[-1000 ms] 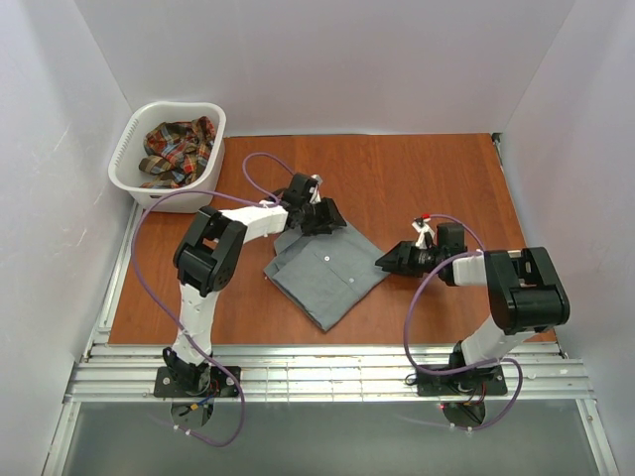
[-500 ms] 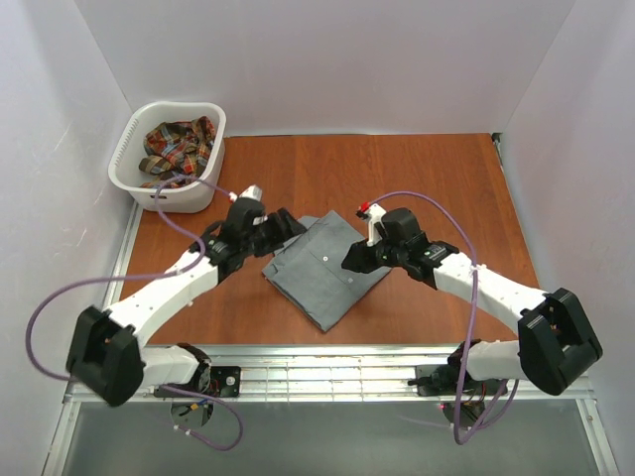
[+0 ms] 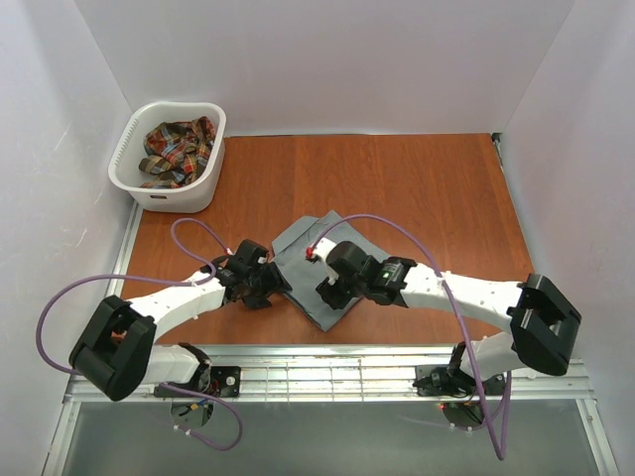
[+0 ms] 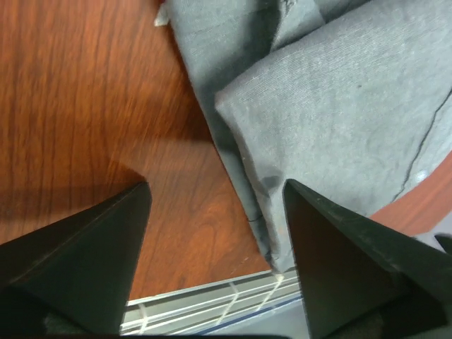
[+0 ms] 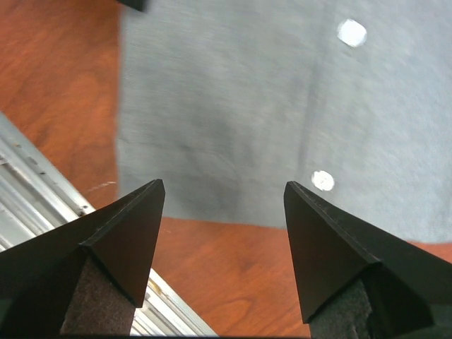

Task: Fold and stack the long sleeve shirts
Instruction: Fold the shirt

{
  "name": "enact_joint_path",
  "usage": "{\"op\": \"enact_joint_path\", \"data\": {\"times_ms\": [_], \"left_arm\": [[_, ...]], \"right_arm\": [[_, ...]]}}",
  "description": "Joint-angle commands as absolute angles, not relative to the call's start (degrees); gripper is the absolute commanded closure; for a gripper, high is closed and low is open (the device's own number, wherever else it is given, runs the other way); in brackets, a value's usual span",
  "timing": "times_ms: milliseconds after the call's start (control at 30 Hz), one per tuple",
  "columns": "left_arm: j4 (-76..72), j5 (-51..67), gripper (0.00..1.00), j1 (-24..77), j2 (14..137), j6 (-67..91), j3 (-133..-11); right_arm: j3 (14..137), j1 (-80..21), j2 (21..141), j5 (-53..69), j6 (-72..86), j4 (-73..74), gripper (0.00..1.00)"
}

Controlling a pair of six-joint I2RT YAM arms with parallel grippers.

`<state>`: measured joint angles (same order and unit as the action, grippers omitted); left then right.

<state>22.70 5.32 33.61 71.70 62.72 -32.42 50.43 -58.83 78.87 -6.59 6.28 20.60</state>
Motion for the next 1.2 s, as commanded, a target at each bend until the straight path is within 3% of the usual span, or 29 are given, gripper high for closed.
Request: {"op": "enact_joint_path", "data": {"times_ms": [0, 200, 400, 433, 900, 1100, 1167], "left_arm": [[20.7, 4.0, 0.3, 33.7, 74.3, 63.4, -33.7], [19.3, 4.0, 0.54, 33.7, 81.8, 61.5, -36.1], [19.5, 4.1, 0.88, 33.7, 82.5, 58.8, -38.1], [19.6, 4.3, 1.0, 33.7, 82.1, 57.7, -38.8], [24.7, 8.2, 1.0, 33.7, 79.4, 54.5, -47.6], [25.5, 10.3, 1.0, 33.7, 80.0, 55.5, -49.3], [25.7, 10.6, 1.0, 33.7, 79.8, 55.7, -49.5]], "right_arm": [[54.3, -64.0, 81.7, -12.8, 3.1, 22.6, 0.35], [57.3, -69.6, 86.5, -16.6, 1.3, 23.1, 0.35], [59.8, -74.1, 92.3, -21.5, -3.3, 22.9, 0.35], [60.4, -74.4, 93.2, -22.0, -3.5, 22.9, 0.35], [60.4, -77.4, 94.4, -28.7, 3.8, 15.4, 0.25], [61.6, -77.4, 96.8, -33.0, 7.0, 14.6, 0.1], [62.1, -77.3, 97.5, -34.4, 7.0, 14.6, 0.1]]}}
